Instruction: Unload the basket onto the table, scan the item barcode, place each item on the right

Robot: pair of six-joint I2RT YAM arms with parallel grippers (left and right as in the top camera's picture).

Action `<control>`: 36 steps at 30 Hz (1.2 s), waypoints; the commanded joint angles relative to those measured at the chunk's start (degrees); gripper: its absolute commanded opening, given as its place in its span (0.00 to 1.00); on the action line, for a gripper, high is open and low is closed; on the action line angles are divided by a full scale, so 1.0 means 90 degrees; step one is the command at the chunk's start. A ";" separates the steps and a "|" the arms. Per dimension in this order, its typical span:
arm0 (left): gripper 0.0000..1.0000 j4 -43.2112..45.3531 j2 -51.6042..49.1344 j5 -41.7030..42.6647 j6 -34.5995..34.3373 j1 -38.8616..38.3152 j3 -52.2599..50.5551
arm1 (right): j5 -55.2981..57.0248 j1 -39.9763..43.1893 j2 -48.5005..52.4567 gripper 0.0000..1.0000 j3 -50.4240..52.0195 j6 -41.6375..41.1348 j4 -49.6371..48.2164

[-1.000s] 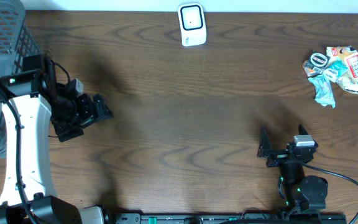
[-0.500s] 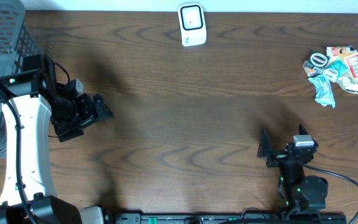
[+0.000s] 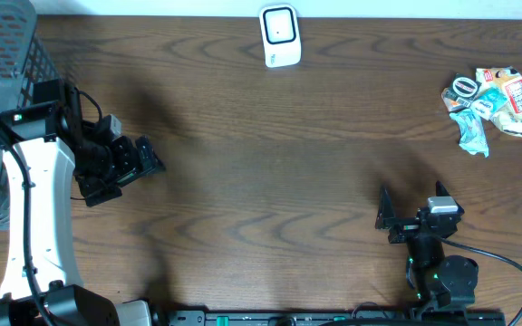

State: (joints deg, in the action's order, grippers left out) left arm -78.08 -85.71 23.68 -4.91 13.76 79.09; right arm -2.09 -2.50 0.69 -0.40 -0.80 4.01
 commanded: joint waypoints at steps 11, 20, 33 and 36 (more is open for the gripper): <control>0.98 0.0352 0.0457 -0.0367 -0.0027 -0.0177 -0.0444 | 0.0056 -0.0066 -0.0044 0.99 0.0012 0.0073 0.0029; 0.98 0.3898 0.2994 -0.0379 0.0168 -0.1299 -0.3492 | 0.0056 -0.0066 -0.0044 0.99 0.0012 0.0073 0.0029; 0.98 0.5338 0.7189 -0.0627 0.0104 -0.1603 -0.6676 | 0.0053 -0.0066 -0.0044 0.99 0.0012 0.0073 0.0029; 0.98 0.5753 0.7514 -0.0639 -0.0219 -0.1605 -0.7060 | 0.0053 -0.0066 -0.0044 0.99 0.0012 0.0073 0.0029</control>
State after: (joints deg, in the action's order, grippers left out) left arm -29.21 -21.10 19.31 -4.47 -0.56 18.70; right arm -1.69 -2.50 0.62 -0.40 -0.78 3.99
